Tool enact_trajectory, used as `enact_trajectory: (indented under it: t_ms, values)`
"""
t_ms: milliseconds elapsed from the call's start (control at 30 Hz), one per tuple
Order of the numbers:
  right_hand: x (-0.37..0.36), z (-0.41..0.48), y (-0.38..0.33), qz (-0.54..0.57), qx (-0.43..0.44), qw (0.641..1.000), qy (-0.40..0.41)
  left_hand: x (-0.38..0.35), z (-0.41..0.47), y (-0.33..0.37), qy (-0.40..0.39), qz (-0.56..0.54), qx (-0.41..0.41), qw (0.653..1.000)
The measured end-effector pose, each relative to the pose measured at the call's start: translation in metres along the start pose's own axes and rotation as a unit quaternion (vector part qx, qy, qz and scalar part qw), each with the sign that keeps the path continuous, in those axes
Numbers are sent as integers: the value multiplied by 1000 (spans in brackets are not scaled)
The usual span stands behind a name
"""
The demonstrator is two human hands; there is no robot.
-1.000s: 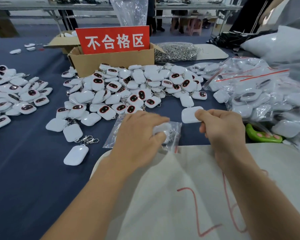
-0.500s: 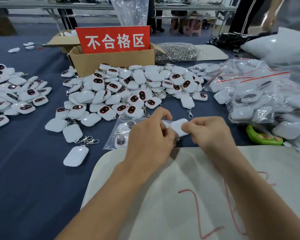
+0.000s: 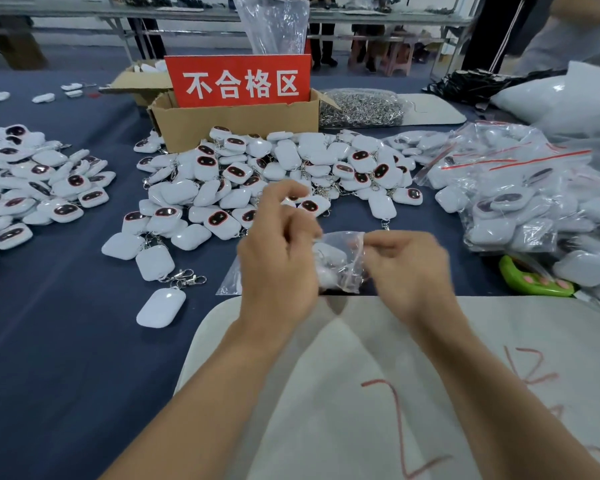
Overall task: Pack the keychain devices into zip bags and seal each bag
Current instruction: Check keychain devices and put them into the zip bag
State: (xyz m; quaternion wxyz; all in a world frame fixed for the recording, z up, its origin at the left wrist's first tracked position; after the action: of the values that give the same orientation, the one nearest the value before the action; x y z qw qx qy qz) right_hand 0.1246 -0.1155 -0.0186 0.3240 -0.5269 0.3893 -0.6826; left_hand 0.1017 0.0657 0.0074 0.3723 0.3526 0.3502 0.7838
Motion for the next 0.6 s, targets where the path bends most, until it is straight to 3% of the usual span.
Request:
enact_trajectory:
  t_ms: [67, 100, 200, 333, 433, 600]
  values:
    - [26, 5, 9, 31, 2, 991, 131, 16, 6, -10, 75, -25, 53, 995]
    - [32, 9, 14, 24, 0, 987, 156, 22, 8, -16, 104, -35, 76, 991]
    - [22, 32, 31, -32, -25, 995, 92, 37, 14, -32, 162, -37, 137, 977]
    - [-7, 60, 21, -137, 85, 987, -24, 45, 19, -43, 185, -47, 188, 963]
    - [-20, 73, 25, -233, 78, 966, -85, 46, 21, -47, 179, -53, 204, 961]
    - [-11, 62, 27, -184, 72, 980, -24, 45, 21, -43, 174, -15, 192, 966]
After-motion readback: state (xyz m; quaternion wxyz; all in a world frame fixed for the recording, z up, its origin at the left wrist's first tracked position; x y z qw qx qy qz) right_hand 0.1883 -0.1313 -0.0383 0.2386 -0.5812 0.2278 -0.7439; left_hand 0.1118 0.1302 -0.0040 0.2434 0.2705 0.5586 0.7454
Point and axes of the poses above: each hand's wrist, its own z-axis towards the middle knuckle, its own x-axis out of the back of the hand, y = z × x, the point moved 6 cm from there along z, towards the middle knuckle, and after that the axes turned 10 degrees about z, right-handed, at the moved point
